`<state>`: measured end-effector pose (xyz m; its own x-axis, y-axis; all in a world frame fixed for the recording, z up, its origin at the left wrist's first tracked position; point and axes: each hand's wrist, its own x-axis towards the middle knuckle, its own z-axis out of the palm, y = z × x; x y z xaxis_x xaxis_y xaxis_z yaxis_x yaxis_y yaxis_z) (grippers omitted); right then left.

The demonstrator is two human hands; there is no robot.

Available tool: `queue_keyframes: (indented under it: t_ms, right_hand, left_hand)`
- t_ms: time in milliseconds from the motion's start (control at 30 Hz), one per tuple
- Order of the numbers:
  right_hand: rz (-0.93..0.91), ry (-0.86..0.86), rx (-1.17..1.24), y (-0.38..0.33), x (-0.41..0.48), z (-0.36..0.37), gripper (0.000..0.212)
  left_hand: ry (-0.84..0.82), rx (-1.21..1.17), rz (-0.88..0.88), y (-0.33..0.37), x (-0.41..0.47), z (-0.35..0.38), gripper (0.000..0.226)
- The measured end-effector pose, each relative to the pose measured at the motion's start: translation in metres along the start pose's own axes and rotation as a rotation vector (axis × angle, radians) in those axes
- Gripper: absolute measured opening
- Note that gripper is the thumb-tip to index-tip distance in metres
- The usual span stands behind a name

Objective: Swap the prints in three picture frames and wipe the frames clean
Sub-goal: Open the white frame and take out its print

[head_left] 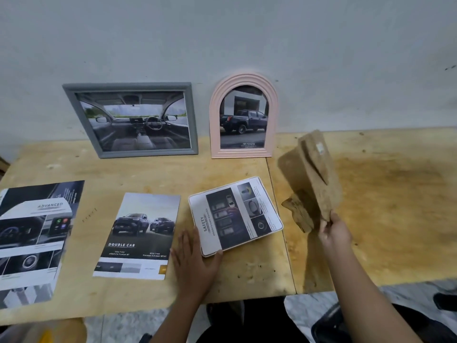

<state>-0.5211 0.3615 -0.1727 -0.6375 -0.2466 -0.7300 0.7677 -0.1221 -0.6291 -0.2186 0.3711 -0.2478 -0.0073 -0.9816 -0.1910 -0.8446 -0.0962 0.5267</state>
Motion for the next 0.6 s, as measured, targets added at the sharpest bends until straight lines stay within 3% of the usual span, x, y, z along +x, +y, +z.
queue_keyframes:
  t_ms: [167, 300, 467, 600]
  right_hand:
    - [-0.068, 0.155, 0.006, -0.009, -0.006, 0.017, 0.023]
    - [-0.095, 0.144, -0.113, -0.017, -0.004, 0.034, 0.030]
    - [-0.138, 0.170, -0.228, -0.026, 0.001, 0.060, 0.016]
    - [-0.155, 0.283, -0.350, -0.030, 0.012, 0.067, 0.027]
  left_hand:
    - [-0.009, 0.029, 0.021, -0.005, 0.002, 0.003, 0.101]
    - [-0.002, 0.024, 0.032, -0.006, 0.001, 0.003, 0.102]
    - [0.012, 0.004, 0.036, -0.005, 0.000, 0.001, 0.107]
    - [0.025, 0.018, 0.041, -0.004, -0.001, 0.001, 0.104]
